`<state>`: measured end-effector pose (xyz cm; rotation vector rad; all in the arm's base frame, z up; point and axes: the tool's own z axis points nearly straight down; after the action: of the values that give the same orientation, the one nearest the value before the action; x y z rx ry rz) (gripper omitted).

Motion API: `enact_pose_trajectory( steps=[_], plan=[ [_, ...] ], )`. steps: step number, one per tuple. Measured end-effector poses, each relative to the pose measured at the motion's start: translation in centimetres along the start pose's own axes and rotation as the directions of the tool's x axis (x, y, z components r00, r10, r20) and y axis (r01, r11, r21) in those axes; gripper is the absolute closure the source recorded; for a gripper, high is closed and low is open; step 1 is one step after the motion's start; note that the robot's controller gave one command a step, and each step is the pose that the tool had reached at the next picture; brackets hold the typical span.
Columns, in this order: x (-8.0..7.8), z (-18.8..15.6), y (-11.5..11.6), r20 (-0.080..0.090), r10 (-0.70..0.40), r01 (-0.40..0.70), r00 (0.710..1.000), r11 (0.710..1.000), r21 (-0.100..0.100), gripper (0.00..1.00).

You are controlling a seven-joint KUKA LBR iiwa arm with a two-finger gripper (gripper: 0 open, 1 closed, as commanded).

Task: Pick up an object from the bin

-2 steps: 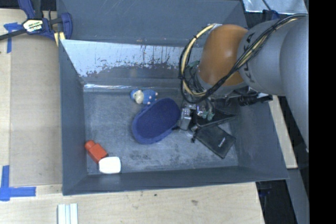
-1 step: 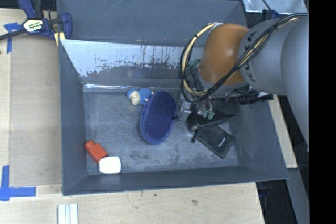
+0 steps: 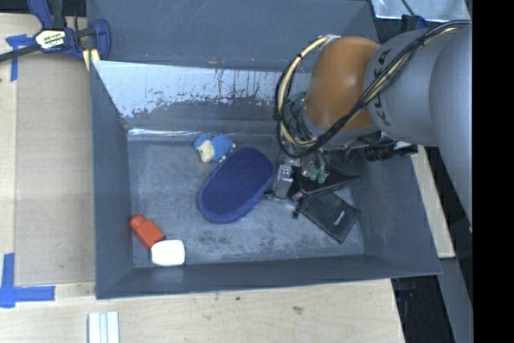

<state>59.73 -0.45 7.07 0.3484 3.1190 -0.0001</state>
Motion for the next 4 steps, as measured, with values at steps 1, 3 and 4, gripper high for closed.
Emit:
enact_pose_trajectory(
  steps=[1,3,4],
  plan=[
    [0.0,0.0,0.0,0.001,0.0,0.0,1.0,1.0,0.0,1.0],
    [4.9,-13.7,2.6,-0.001,-0.021,0.021,1.0,1.0,0.0,1.0],
    [7.8,-12.2,2.6,-0.004,0.068,-0.068,0.998,0.998,0.001,1.0]
  ],
)
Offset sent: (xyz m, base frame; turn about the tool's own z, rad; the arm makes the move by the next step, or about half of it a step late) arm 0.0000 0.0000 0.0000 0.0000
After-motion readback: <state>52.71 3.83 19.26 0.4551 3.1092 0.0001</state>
